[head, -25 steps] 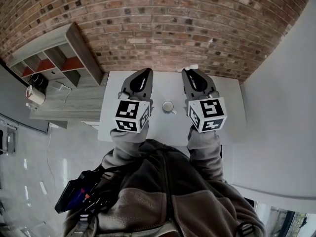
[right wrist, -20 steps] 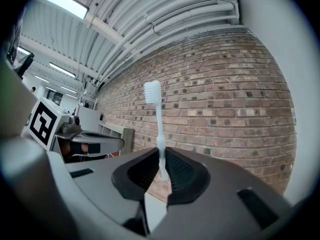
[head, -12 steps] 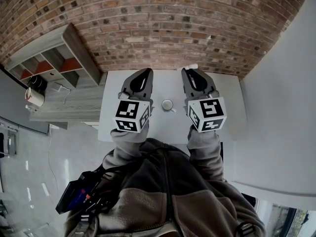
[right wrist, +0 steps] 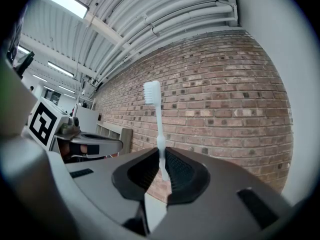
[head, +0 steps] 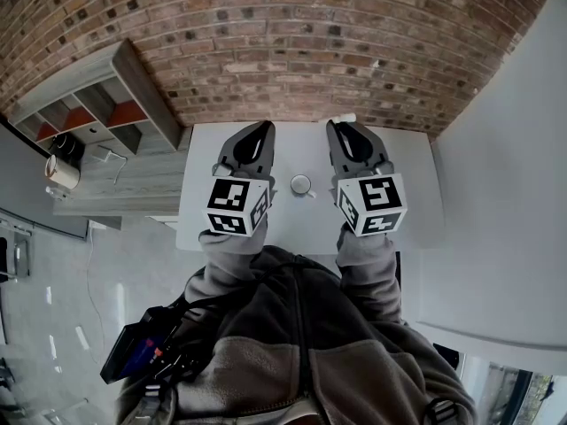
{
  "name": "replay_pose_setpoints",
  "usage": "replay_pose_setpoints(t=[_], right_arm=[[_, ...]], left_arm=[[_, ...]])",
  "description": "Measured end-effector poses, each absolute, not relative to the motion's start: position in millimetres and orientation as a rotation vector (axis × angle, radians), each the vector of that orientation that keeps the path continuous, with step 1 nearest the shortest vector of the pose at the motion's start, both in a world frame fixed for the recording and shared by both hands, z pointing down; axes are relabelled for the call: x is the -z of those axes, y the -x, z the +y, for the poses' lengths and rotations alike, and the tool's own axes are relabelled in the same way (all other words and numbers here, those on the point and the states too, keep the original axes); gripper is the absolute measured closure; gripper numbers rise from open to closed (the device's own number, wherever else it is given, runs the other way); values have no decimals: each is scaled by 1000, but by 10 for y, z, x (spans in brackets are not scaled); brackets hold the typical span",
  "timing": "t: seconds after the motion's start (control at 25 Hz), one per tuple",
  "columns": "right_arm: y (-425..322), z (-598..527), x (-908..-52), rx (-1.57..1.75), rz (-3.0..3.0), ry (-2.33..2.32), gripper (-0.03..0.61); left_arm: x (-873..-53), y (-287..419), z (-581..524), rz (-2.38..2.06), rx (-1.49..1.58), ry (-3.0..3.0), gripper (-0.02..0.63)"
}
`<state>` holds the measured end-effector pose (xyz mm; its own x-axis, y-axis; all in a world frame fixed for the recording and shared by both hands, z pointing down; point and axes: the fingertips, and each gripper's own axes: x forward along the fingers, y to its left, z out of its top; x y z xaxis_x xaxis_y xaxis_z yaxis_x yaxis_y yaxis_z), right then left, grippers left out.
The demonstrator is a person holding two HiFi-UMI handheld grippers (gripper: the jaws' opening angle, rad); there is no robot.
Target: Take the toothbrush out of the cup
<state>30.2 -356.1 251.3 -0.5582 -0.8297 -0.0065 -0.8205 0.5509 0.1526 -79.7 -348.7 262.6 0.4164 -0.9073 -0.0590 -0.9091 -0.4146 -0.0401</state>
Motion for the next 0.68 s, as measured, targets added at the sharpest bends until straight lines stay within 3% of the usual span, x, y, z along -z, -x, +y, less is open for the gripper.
replay_pose_setpoints(t=[0.68], right_arm=[[-314, -3492, -2574, 194, -2716, -1433, 535]], left_arm=[[-2704, 759, -3442, 1670, -25, 2612, 609]])
